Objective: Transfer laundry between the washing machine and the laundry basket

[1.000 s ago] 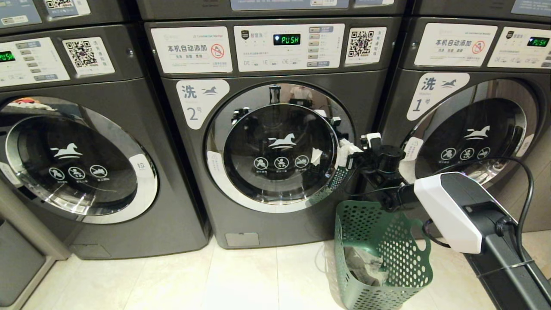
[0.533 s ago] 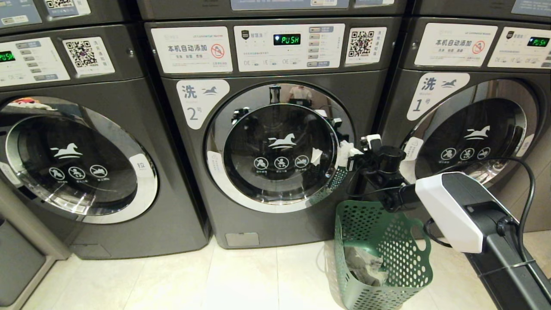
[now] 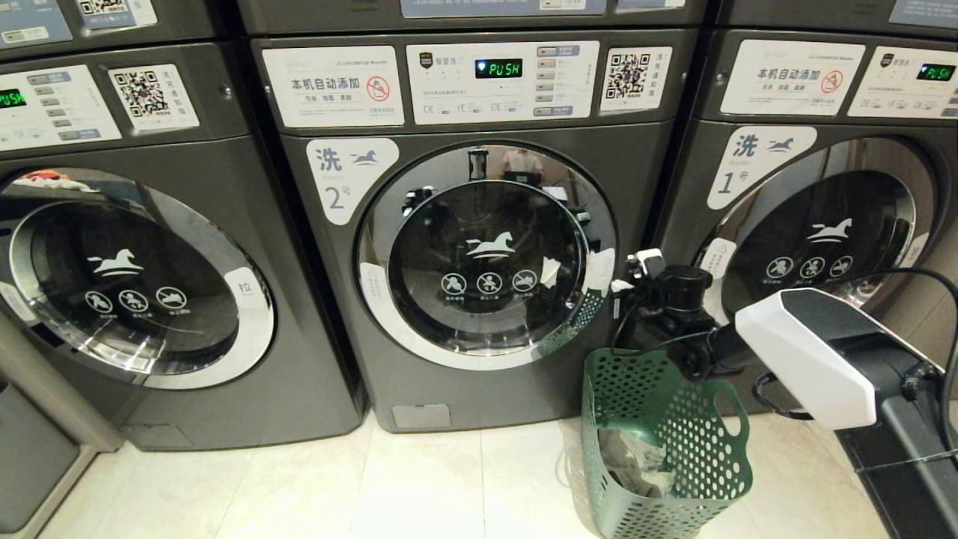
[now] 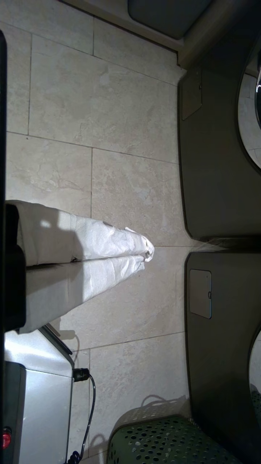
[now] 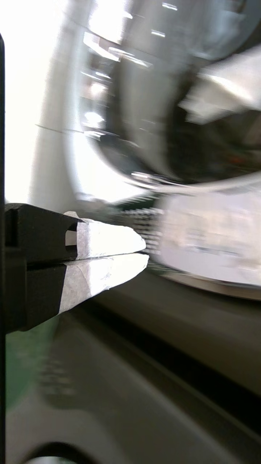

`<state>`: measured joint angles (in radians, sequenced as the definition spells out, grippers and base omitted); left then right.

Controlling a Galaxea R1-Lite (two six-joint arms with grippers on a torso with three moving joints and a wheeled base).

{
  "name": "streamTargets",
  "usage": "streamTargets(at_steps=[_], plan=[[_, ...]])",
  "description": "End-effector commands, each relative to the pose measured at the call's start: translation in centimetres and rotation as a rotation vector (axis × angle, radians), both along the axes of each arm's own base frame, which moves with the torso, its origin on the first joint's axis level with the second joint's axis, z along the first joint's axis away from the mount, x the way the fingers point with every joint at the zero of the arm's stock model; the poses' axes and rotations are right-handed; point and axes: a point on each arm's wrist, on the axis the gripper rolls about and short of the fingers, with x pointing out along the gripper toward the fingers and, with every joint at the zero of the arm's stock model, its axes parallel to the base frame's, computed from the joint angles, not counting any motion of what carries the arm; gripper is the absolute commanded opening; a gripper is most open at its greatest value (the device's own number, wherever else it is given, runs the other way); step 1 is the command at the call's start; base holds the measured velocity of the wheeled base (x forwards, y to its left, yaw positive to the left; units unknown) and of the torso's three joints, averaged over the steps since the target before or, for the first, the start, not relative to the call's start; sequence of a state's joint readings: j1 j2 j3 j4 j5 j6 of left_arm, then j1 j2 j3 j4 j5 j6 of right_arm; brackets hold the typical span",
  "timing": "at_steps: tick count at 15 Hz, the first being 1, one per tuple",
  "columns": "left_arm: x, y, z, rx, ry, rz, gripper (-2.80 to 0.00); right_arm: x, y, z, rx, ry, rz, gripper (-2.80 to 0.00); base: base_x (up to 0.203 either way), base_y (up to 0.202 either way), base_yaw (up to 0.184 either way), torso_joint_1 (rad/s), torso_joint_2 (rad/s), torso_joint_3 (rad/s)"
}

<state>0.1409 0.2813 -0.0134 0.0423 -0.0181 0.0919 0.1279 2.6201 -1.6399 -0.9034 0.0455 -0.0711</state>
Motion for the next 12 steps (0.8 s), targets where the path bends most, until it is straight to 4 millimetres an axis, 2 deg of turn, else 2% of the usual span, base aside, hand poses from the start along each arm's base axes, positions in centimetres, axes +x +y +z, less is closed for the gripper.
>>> streamTargets(at_steps=[1,2,6,12], plan=[[0.0,0.0,0.0,0.000,0.003,0.000,-2.80,-3.3,-0.2,2.1,-0.006,0.055,0.029,-2.80,0.000,0.000,0.000,0.000,0.00,0.000],[0.0,0.0,0.0,0.000,0.003,0.000,-2.80,-4.4,-0.3,2.1,-0.007,0.075,0.044,-2.80,0.000,0.000,0.000,0.000,0.00,0.000],[0.0,0.0,0.0,0.003,0.003,-0.001,-2.80,-6.7,-0.5,1.4,-0.006,0.076,0.063,-2.80,0.000,0.000,0.000,0.000,0.00,0.000],[0.0,0.0,0.0,0.001,0.004,-0.001,-2.80,-7.5,-0.4,1.3,-0.002,0.033,0.066,-2.80,0.049,0.000,0.000,0.000,0.00,0.002]])
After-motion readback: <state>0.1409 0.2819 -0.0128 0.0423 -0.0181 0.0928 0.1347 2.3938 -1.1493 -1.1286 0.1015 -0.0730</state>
